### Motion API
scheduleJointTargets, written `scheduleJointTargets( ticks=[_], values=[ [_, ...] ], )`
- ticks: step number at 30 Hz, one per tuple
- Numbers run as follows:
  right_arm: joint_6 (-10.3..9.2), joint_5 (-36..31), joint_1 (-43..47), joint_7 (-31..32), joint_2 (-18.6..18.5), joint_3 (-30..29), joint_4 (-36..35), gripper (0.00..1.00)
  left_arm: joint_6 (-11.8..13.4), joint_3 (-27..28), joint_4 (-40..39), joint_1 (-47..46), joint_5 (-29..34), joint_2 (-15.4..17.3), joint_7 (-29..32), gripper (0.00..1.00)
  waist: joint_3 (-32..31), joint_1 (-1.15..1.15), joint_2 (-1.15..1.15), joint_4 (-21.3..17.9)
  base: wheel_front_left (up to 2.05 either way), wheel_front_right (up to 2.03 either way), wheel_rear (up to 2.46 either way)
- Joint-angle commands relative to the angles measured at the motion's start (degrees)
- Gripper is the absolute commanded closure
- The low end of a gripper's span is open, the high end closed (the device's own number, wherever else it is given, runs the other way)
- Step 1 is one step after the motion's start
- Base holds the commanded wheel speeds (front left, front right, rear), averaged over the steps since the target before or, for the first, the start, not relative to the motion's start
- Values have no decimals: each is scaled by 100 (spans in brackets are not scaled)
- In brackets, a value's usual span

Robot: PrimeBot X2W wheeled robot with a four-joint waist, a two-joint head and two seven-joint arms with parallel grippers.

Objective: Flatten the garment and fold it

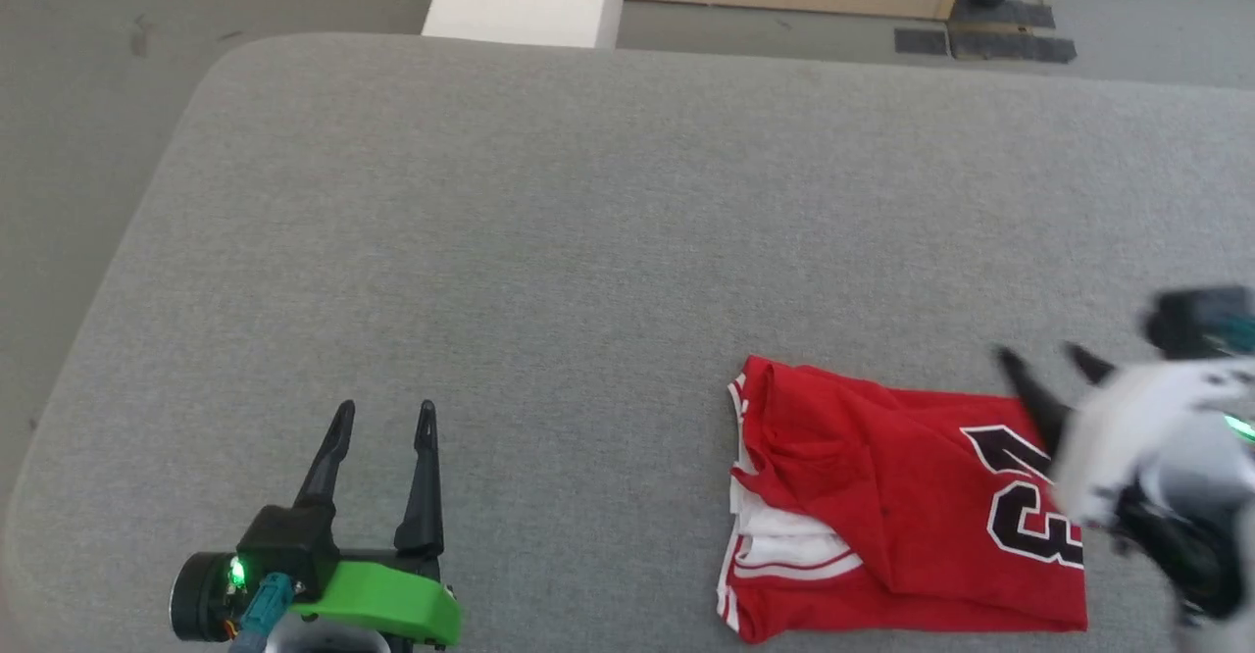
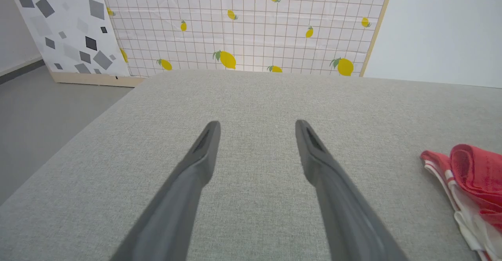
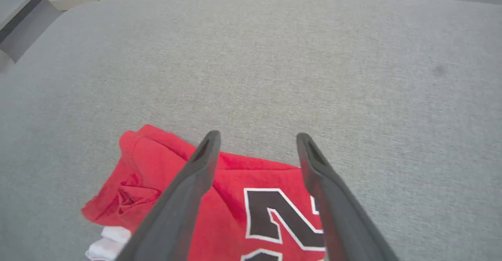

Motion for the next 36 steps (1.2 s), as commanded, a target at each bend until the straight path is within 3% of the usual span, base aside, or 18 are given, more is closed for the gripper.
scheduleJointTargets(
  ticks=[1,7,20,22,23,24,31,36],
  values=[
    [-8,-93,217,43,-54,-209,-99,0,14,32,-40,-38,36,-18,-27,0,113,0,0,-96,0,0,0],
    [-8,-80,756,258,98,-921,-98,0,-15,49,-78,-104,66,8,-27,0,311,0,0,-180,0,0,0],
    [-8,30,664,181,313,-903,827,0,-91,-44,-54,-357,116,128,26,0,609,0,0,11,0,0,0],
    [-8,75,590,162,349,-918,1027,63,-93,-59,-62,-377,126,155,51,0,608,0,0,35,0,0,0],
    [-8,77,578,162,351,-898,1068,76,-94,-64,-64,-380,127,161,59,0,603,0,0,41,0,0,0],
    [-8,100,559,153,360,-874,1113,100,-93,-71,-69,-383,128,171,71,0,589,0,0,45,0,0,0],
    [-8,113,453,44,254,-797,1032,100,-99,-141,-131,-353,150,229,113,0,334,0,0,-134,0,0,0],
    [-8,-10,146,-14,-25,-586,666,100,-87,-175,-254,-350,139,245,162,0,224,0,0,-447,0,0,0]
  ],
)
